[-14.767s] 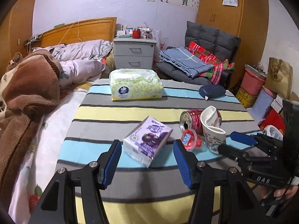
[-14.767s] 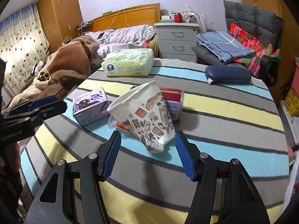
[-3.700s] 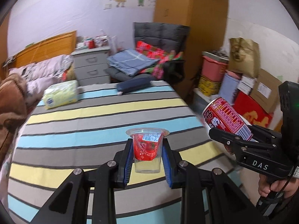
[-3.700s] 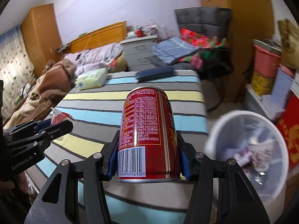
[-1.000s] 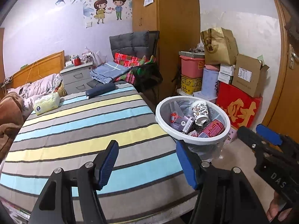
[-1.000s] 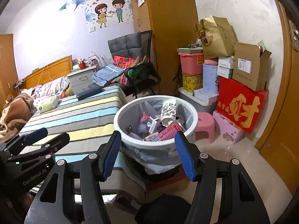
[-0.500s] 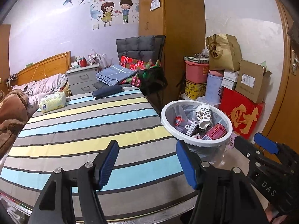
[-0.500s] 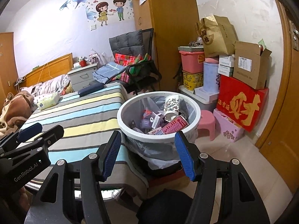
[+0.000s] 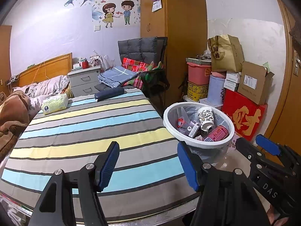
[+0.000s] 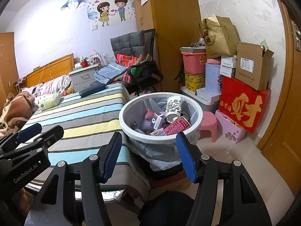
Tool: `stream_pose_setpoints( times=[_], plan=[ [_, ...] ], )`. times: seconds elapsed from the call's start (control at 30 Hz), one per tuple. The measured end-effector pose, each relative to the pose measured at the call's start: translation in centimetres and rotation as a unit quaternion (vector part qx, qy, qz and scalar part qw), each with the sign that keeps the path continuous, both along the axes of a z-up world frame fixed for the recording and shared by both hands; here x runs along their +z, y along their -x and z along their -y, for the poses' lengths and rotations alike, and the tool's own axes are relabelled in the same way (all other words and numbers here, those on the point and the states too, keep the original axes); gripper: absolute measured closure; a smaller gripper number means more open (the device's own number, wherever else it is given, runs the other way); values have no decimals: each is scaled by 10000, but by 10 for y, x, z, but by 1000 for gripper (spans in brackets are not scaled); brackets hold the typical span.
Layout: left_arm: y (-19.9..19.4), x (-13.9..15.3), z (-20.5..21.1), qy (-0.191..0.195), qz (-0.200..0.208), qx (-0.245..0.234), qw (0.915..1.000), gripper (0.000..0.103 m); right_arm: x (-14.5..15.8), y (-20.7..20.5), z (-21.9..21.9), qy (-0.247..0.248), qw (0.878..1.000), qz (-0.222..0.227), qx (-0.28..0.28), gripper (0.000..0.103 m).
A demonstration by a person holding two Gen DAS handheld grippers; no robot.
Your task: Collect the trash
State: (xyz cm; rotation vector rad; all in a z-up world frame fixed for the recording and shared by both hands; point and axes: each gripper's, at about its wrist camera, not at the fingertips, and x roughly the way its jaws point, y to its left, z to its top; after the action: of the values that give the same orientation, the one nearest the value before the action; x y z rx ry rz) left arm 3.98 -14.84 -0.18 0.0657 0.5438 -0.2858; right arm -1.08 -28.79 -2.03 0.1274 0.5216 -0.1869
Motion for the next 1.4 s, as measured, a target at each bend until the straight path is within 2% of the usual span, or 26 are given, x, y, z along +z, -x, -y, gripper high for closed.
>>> stream_pose_setpoints(
  times=[1.4],
  plan=[
    [0, -1, 1, -33, -11, -12, 10000, 39, 5, -4, 0, -11, 10000, 1, 14, 42]
  ],
)
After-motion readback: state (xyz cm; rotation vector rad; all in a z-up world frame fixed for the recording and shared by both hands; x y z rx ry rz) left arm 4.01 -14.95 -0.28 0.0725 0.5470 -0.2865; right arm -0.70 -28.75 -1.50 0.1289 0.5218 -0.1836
